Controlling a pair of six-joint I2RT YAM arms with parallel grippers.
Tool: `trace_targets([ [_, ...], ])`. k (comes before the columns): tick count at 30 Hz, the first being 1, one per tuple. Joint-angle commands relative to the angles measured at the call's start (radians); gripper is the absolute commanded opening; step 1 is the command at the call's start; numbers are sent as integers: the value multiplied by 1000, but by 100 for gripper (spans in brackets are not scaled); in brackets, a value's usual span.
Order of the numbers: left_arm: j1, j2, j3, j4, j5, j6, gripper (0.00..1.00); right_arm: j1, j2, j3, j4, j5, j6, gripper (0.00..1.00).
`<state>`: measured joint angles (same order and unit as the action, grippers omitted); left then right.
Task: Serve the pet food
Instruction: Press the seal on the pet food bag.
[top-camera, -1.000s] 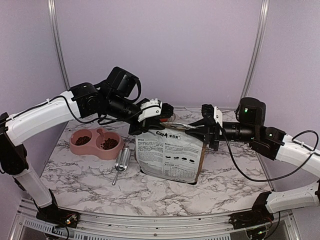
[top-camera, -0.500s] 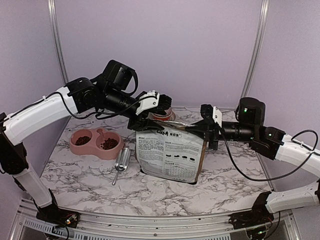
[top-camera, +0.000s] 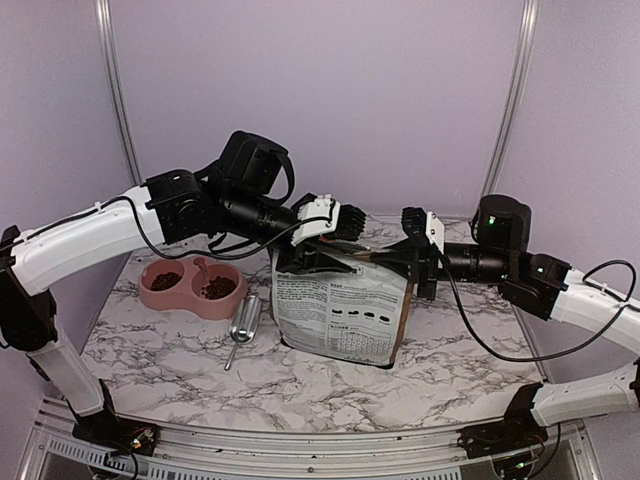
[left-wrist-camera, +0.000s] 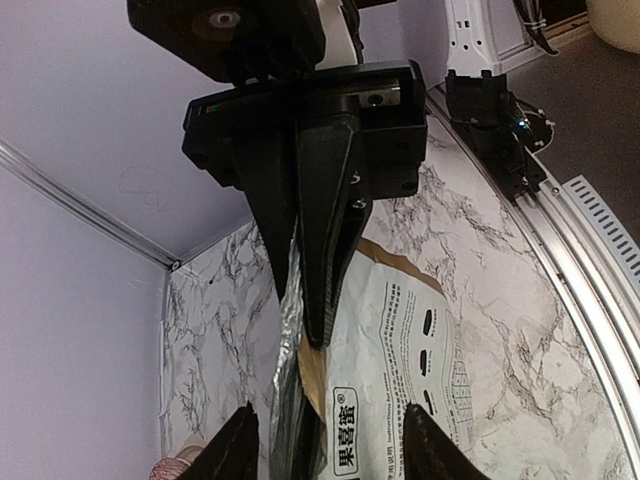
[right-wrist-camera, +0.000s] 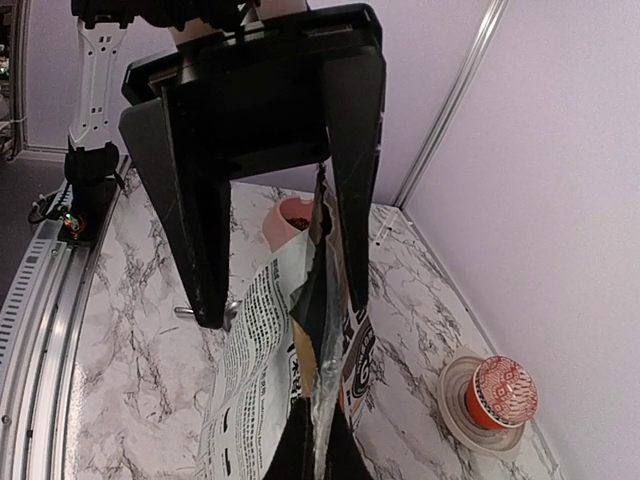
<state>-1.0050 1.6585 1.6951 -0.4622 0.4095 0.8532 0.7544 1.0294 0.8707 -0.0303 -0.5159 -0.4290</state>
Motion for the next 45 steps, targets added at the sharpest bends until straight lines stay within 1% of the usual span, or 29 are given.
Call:
trace_targets([
  [1,-17,21,-39,97,-38,-16,49,4,-15,12,75,-31,15,0],
  [4,-20,40,-51,126,-74,-33,52,5,-17,13,75,-37,16,0],
  [7,-23,64,-44,143,-103,-55,52,4,-19,11,75,-41,17,0],
  [9,-28,70,-41,152,-108,-61,50,3,-22,8,75,-43,18,0],
  [12,-39,73,-46,165,-122,-60,44,3,-24,6,79,-46,20,0],
  [15,-50,76,-57,185,-163,-59,33,3,-22,5,81,-53,22,0],
  [16,-53,75,-62,194,-175,-58,27,3,-22,5,82,-56,23,0],
  [17,-55,72,-68,205,-181,-58,21,4,-20,5,84,-56,24,0],
  [19,-61,66,-89,226,-192,-55,0,3,-17,3,87,-59,25,0],
  [24,-63,40,-128,280,-204,-61,0,3,-15,2,88,-60,27,0],
  [29,-57,31,-135,283,-174,-76,0,2,-15,-2,91,-56,25,0],
  [31,-47,25,-135,283,-148,-90,15,2,-17,-4,90,-55,25,0],
  [32,-43,20,-139,284,-132,-93,20,2,-19,-5,90,-54,25,0],
  [34,-40,11,-146,283,-110,-94,28,2,-22,-7,91,-52,24,0],
  [35,-38,7,-148,283,-101,-95,29,2,-25,-7,91,-50,24,0],
  [36,-37,6,-149,285,-95,-94,25,2,-26,-9,91,-50,24,0],
  [38,-34,5,-150,283,-93,-94,9,2,-27,-9,91,-49,23,0],
  [40,-31,4,-151,283,-94,-94,0,2,-26,-10,91,-46,23,0],
  [45,-21,-3,-156,284,-88,-99,0,3,-28,-10,91,-47,22,0],
])
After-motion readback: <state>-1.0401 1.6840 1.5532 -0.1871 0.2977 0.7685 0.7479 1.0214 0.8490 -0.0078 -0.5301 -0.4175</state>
